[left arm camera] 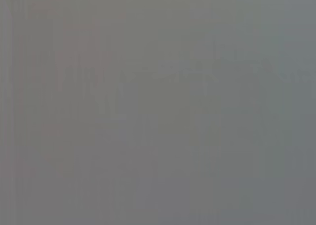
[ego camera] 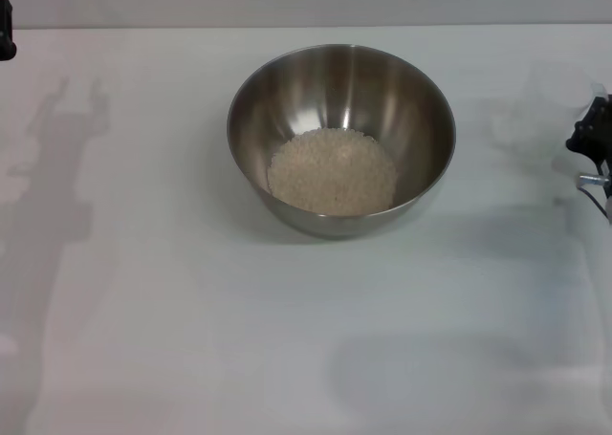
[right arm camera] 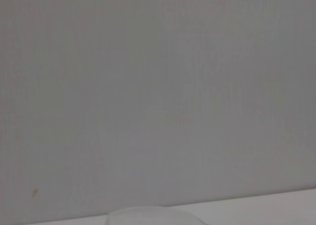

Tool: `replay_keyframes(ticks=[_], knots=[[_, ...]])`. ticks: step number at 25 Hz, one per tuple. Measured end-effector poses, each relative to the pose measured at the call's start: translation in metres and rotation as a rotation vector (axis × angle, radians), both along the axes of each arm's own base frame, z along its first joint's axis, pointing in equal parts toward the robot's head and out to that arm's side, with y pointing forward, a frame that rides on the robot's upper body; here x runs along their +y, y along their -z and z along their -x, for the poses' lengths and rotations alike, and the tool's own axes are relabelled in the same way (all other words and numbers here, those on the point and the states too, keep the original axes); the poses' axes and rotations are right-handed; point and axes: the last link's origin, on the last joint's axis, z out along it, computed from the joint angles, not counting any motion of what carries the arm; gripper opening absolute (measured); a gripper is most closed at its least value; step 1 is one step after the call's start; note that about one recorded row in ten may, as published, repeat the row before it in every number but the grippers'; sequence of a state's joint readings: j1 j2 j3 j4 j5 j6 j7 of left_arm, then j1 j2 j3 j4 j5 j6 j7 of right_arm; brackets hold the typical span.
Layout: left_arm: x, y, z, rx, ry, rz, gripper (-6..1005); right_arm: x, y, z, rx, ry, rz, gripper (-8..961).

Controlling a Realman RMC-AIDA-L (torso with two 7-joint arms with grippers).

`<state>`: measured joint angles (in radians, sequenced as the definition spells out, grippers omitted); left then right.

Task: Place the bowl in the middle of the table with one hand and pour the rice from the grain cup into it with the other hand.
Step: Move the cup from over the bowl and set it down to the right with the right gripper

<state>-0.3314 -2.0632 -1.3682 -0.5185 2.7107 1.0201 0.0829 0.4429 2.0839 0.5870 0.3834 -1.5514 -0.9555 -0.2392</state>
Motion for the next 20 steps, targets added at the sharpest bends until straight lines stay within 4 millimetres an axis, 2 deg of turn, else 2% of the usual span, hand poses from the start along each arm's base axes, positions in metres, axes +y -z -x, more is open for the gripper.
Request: replay_keyframes(ticks=[13, 20], knots=[[-0.002, 0.0, -0.001, 0.003, 0.008, -0.001, 407, -0.012, 0.009, -0.004, 0.01, 0.003, 0.037, 40], [-0.002, 0.0, -0.001, 0.003, 0.009, -0.002, 407, -0.026, 0.011, -0.007, 0.035, 0.017, 0.015, 334]])
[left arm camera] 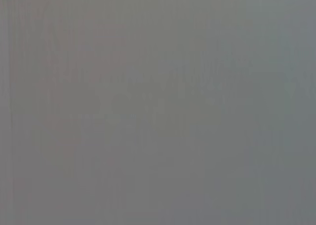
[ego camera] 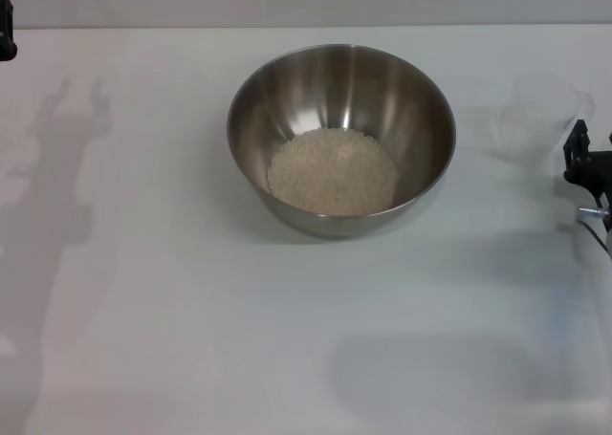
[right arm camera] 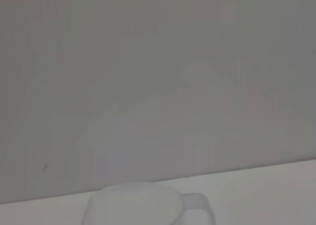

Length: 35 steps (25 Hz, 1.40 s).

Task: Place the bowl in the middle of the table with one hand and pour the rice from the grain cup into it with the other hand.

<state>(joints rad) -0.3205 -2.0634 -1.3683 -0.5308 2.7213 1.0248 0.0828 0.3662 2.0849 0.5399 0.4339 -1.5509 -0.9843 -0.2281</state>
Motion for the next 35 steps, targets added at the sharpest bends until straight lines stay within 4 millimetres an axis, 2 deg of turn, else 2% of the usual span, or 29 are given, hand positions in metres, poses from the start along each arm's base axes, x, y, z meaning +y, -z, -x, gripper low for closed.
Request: replay_keyframes(ticks=[3, 7, 12, 25, 28, 35], knots=[[0.0, 0.0, 0.0, 0.0, 0.0, 0.0, 407, -0.005, 0.001, 0.0, -0.008, -0.006, -0.005, 474], [-0.001, 0.0, 0.001, 0.0, -0.003, 0.0, 407, -0.011, 0.004, 0.003, -0.02, -0.036, 0.007, 507], [-0.002, 0.001, 0.003, 0.0, -0.009, 0.003, 407, -0.022, 0.0, 0.007, -0.048, -0.086, -0.036, 548], [-0.009, 0.005, 0.014, 0.003, -0.049, 0.018, 407, -0.038, -0.016, 0.014, -0.109, -0.188, -0.143, 545], [-0.018, 0.006, 0.025, 0.005, -0.082, 0.024, 407, -0.04, -0.026, 0.017, -0.134, -0.227, -0.194, 545], [-0.039, 0.014, 0.043, 0.016, -0.126, 0.055, 407, -0.044, -0.032, 0.025, -0.19, -0.325, -0.215, 546]])
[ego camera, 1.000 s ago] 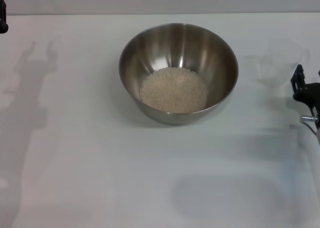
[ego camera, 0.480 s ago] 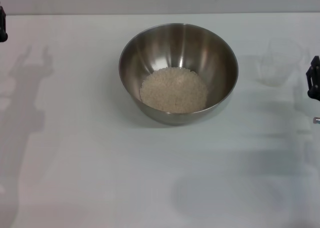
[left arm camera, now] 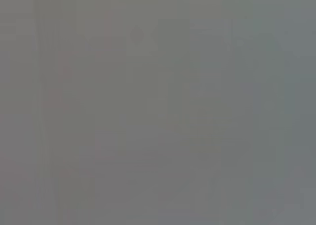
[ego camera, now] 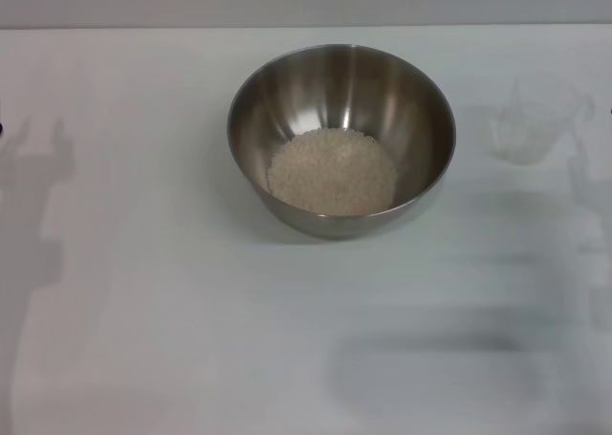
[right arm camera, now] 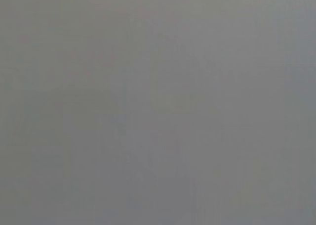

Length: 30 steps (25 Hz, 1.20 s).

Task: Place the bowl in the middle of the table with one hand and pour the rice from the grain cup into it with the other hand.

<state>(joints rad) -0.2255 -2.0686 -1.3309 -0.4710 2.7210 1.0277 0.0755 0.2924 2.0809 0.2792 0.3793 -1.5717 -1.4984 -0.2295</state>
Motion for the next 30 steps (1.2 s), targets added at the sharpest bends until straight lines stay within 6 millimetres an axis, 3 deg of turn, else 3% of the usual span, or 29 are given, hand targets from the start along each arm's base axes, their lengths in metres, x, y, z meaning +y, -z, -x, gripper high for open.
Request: replay_keyframes(ticks=[8, 30], knots=[[-0.031, -0.002, 0.014, 0.014, -0.004, -0.034, 407, 0.0, 0.002, 0.007, -0.006, -0.037, 0.002, 547], [-0.033, 0.005, 0.018, -0.015, -0.02, 0.007, 407, -0.009, 0.011, 0.01, 0.005, -0.055, 0.042, 546]])
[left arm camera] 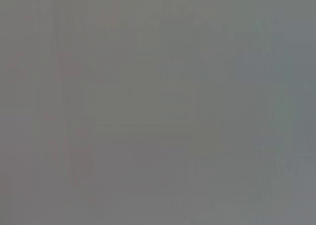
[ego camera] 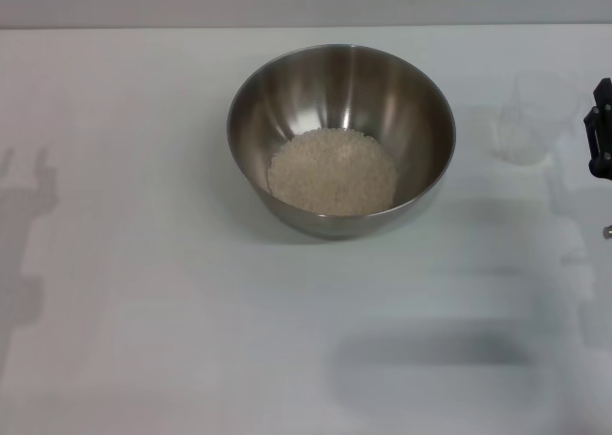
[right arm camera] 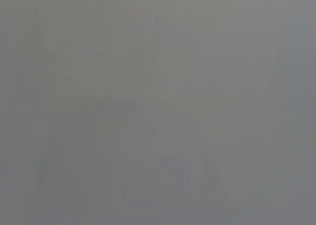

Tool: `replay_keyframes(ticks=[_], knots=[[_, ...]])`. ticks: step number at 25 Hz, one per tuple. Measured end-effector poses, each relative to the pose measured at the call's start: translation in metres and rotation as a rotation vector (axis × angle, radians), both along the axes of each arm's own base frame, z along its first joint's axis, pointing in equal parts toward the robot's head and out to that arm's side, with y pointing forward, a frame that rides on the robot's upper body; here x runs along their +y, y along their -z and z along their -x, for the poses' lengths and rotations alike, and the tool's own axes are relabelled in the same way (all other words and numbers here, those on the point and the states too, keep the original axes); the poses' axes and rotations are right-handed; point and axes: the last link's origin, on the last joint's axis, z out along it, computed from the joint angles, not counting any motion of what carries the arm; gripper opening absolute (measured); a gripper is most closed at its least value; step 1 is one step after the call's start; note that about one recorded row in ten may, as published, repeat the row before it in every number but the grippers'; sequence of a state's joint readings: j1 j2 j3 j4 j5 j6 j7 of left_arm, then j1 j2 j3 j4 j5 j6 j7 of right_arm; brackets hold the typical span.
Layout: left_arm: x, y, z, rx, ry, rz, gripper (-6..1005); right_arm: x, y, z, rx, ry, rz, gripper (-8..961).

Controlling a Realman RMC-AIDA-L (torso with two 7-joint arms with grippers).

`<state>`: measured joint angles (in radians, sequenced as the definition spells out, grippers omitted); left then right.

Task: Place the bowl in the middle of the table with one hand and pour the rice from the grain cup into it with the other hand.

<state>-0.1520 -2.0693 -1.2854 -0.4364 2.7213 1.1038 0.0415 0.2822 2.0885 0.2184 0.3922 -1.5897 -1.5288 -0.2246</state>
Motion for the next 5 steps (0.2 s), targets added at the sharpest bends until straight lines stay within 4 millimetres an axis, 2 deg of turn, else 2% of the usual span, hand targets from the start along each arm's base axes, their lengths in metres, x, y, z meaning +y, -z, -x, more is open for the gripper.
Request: replay_keyframes(ticks=[5], knots=[[0.0038, -0.0002, -0.0034, 0.0, 0.012, -0.001, 407, 0.0011, 0.0, 0.0012, 0.007, 0.0, -0.004, 546]])
